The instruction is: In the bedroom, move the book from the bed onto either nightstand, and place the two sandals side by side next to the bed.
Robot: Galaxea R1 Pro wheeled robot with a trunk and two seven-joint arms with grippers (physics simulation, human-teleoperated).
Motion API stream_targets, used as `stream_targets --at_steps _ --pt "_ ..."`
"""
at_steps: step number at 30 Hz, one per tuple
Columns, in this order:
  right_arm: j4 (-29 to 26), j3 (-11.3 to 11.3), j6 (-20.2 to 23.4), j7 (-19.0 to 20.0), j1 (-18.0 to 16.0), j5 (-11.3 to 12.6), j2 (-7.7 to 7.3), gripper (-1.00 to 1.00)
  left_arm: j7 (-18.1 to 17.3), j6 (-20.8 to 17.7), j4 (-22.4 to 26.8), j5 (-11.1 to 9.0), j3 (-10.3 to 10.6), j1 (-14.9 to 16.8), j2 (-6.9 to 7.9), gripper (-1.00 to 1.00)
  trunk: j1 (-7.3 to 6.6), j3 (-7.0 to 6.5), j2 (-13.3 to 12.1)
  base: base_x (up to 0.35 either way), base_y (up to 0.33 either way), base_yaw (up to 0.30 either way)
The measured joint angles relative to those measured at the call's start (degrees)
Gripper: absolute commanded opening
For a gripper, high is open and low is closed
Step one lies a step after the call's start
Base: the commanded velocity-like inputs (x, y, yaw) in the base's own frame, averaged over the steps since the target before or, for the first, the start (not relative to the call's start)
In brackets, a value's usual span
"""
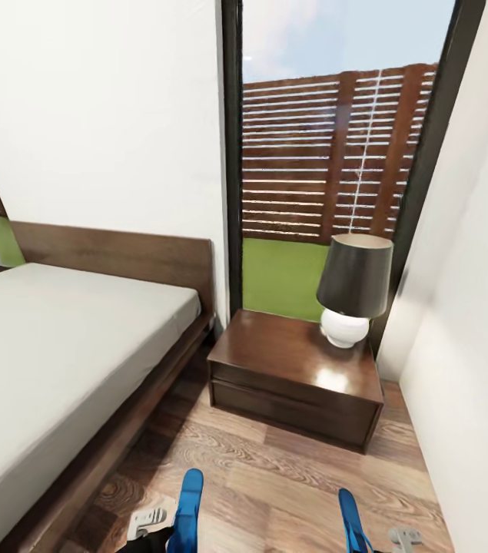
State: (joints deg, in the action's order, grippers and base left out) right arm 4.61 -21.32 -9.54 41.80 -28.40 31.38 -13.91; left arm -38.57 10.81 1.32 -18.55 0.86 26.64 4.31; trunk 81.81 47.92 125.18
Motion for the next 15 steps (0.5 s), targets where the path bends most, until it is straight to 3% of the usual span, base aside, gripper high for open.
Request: stream_targets --at_steps 8,15 --pt "0.0 0.0 0.0 0.0 0.0 0.0 0.00 -1.00 0.0 0.0 0.0 0.0 0.0 -0.1 -0.08 -1.00 0.02 0.00 0.0 -0.118 -0.098 0.267" --pt "0.0 0.0 0.0 0.0 0.0 0.0 0.00 -1.00 0.0 0.0 0.0 -0.1 -0.1 0.0 -0.01 -1.00 0.00 0.00 0.0 -0.020 -0.026 0.267"
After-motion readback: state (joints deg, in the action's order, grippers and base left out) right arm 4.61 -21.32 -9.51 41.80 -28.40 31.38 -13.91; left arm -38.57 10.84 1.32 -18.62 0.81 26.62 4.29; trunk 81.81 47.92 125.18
